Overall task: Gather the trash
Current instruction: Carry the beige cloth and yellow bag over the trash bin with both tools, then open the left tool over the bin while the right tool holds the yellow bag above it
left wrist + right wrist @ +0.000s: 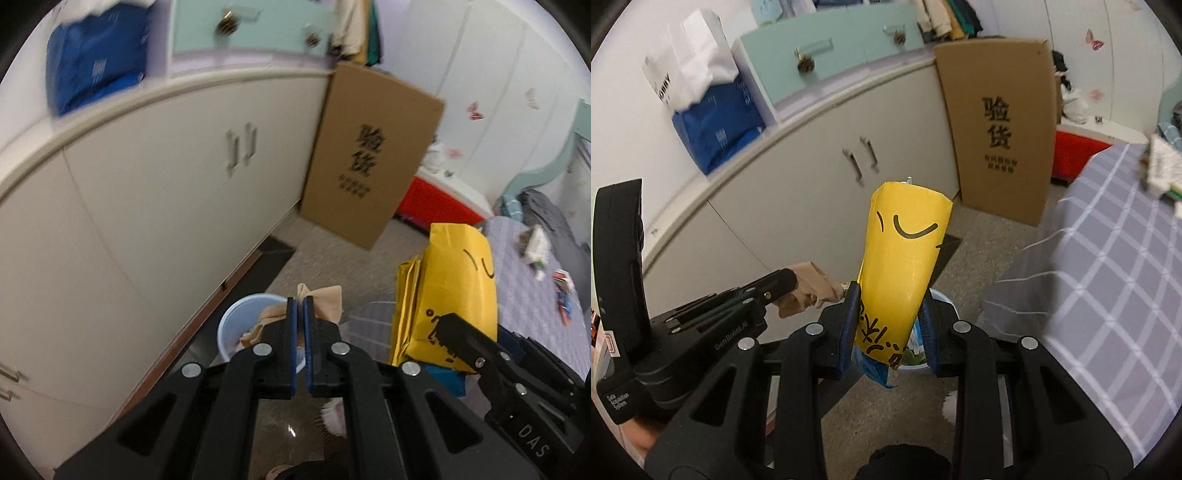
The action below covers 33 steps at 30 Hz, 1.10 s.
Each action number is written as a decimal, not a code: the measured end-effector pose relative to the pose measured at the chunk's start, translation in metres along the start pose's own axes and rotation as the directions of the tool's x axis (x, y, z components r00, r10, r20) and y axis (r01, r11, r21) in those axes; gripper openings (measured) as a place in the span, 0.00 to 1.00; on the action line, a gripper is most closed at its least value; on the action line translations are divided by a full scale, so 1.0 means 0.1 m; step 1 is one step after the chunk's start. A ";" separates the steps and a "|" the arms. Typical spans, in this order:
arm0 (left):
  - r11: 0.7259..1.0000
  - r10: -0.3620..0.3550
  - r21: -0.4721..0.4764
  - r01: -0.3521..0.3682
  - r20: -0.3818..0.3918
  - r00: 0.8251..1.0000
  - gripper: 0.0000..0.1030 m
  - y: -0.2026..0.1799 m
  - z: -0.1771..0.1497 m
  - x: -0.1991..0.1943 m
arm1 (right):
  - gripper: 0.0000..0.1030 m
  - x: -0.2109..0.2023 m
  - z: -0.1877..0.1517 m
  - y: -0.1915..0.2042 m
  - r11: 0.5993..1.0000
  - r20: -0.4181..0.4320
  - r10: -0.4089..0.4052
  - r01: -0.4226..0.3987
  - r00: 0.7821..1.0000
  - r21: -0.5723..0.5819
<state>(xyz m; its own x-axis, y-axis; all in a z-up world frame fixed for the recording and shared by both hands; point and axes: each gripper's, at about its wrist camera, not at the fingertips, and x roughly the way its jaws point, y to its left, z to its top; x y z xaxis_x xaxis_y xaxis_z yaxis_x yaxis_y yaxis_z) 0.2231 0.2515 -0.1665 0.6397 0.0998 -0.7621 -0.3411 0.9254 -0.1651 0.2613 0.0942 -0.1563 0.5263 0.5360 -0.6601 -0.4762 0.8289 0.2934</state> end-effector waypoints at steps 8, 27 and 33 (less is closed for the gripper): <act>0.996 -0.009 -0.086 0.005 -0.052 0.999 0.04 0.21 0.16 0.52 | 0.29 0.54 -0.07 -0.02 0.998 -0.053 -0.062 0.063 0.997 0.006; 0.996 0.033 -0.081 -0.039 -0.076 0.997 0.72 0.37 0.04 0.71 | 0.31 0.91 -0.13 -0.13 0.993 -0.108 -0.104 0.108 0.989 0.036; 0.995 0.029 -0.095 -0.037 -0.086 0.996 0.72 0.47 0.00 0.69 | 0.31 0.87 -0.12 -0.10 0.995 -0.103 -0.095 0.098 0.990 0.031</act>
<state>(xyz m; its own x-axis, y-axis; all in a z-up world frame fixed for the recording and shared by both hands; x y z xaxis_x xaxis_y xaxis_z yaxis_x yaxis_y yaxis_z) 0.2511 0.3018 -0.2268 0.5679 0.0945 -0.8177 -0.4286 0.8820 -0.1958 0.3029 0.1310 -0.2252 0.4939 0.4357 -0.7525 -0.3999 0.8823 0.2484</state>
